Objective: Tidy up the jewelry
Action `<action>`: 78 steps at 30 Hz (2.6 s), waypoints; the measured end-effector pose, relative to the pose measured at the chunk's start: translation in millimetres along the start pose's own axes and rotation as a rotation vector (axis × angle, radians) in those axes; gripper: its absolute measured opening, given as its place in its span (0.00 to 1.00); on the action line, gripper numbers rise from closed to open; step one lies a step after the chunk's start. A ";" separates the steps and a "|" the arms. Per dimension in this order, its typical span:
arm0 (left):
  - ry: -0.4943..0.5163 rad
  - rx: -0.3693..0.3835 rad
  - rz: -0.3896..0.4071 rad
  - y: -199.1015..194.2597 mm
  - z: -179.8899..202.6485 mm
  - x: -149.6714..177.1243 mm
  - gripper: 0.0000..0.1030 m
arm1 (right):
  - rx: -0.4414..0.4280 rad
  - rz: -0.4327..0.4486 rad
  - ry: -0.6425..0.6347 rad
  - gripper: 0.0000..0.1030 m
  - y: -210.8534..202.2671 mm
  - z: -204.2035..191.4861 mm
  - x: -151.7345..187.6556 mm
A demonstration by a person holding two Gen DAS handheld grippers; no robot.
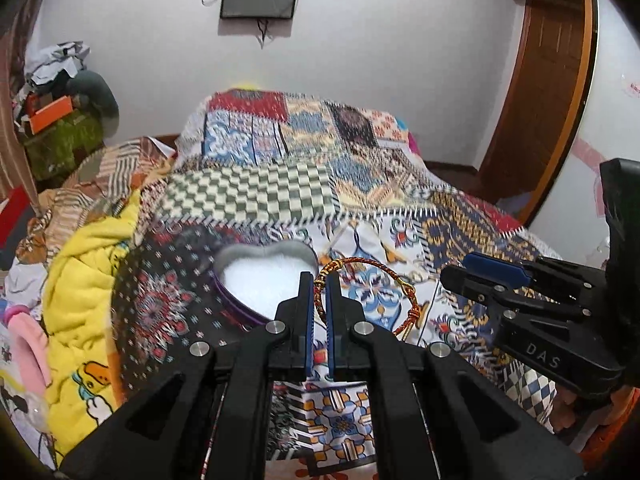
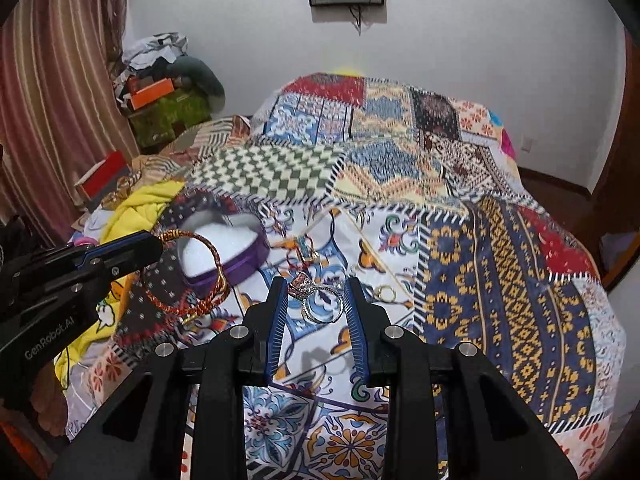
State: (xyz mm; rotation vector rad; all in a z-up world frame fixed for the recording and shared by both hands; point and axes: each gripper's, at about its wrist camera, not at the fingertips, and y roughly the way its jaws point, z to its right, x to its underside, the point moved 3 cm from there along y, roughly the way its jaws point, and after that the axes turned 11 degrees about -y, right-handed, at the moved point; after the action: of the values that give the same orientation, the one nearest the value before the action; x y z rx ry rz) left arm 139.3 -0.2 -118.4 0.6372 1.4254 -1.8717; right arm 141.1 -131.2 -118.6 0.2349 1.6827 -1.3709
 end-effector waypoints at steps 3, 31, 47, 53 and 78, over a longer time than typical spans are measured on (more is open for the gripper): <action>-0.002 -0.008 0.030 -5.9 -3.4 -6.5 0.04 | 0.003 0.018 -0.008 0.26 -3.7 -3.5 -6.8; -0.069 -0.095 0.023 43.7 -55.4 -25.4 0.04 | -0.119 0.032 -0.053 0.26 35.9 -34.7 -48.1; -0.069 -0.123 -0.037 78.6 -70.3 -18.2 0.03 | -0.188 -0.053 -0.072 0.26 84.4 -51.3 -45.9; -0.063 -0.128 -0.054 86.2 -71.3 -18.2 0.03 | -0.204 -0.085 -0.055 0.26 96.1 -47.5 -41.6; -0.020 -0.132 -0.004 45.9 -39.4 -26.6 0.17 | -0.123 -0.032 0.033 0.28 45.9 -2.1 -45.4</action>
State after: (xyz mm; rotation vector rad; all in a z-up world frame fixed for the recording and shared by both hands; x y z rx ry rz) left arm 190.6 36.4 -138.3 0.5503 1.5228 -1.7652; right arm 194.9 -95.4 -116.2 0.1614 1.7982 -1.2877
